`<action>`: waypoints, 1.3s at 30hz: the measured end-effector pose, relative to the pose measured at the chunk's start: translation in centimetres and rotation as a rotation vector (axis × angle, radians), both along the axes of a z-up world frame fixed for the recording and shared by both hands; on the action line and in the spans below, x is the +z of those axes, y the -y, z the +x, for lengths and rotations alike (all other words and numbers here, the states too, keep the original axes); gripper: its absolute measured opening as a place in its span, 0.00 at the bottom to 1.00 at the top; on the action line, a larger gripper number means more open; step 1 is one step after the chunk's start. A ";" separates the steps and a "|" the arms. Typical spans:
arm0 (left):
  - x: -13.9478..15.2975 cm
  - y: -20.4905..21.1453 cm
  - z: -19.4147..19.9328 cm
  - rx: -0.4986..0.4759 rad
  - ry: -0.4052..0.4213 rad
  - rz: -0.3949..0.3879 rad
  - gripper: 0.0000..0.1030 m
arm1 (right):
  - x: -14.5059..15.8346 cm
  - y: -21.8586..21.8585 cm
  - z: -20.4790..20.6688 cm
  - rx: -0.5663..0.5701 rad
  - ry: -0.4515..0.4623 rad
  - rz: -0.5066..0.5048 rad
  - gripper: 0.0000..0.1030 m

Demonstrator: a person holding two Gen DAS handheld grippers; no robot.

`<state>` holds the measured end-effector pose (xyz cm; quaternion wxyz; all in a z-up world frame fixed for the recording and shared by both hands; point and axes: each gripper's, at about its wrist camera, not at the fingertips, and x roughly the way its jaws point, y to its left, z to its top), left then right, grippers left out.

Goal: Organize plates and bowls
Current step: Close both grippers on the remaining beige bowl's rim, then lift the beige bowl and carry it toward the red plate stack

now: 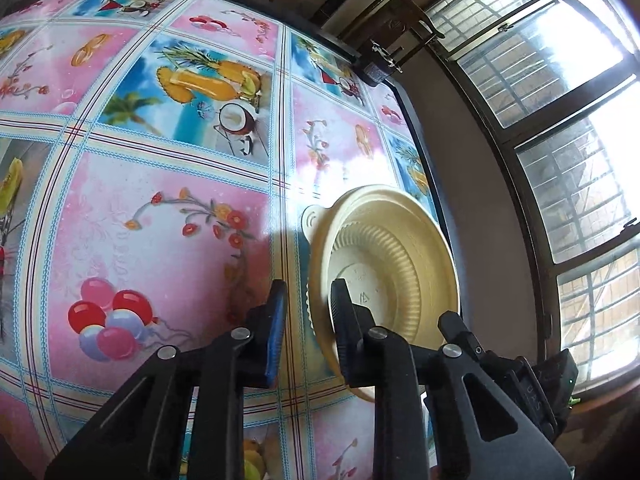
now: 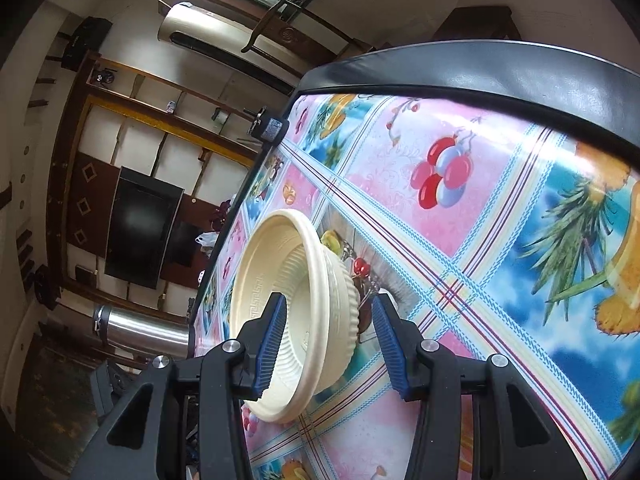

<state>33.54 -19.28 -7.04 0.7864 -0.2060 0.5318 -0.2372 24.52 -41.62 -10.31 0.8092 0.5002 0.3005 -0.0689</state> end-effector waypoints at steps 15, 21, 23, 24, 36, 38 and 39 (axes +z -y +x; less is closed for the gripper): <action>0.8 0.5 -0.4 -0.032 0.021 0.058 0.08 | 0.2 0.0 -0.2 -0.023 -0.042 -0.047 0.20; 0.9 0.7 -0.6 -0.039 0.028 0.076 0.08 | 0.5 -0.4 -0.1 -0.019 -0.043 -0.056 0.12; 1.0 0.7 -0.7 -0.038 0.039 0.092 0.08 | 0.7 -0.5 0.0 -0.014 -0.047 -0.056 0.10; 1.1 0.7 -0.7 -0.037 0.043 0.099 0.08 | 0.7 -0.6 0.0 -0.012 -0.052 -0.055 0.10; 1.1 -3.6 -3.9 0.022 0.050 0.148 0.10 | 0.5 -2.8 0.8 0.093 -0.059 -0.002 0.10; 1.3 -5.2 -5.2 0.054 0.053 0.150 0.10 | 0.5 -3.9 1.1 0.138 -0.061 0.004 0.11; 1.5 -6.3 -6.0 0.076 0.061 0.159 0.11 | 0.3 -4.6 1.2 0.166 -0.064 0.013 0.11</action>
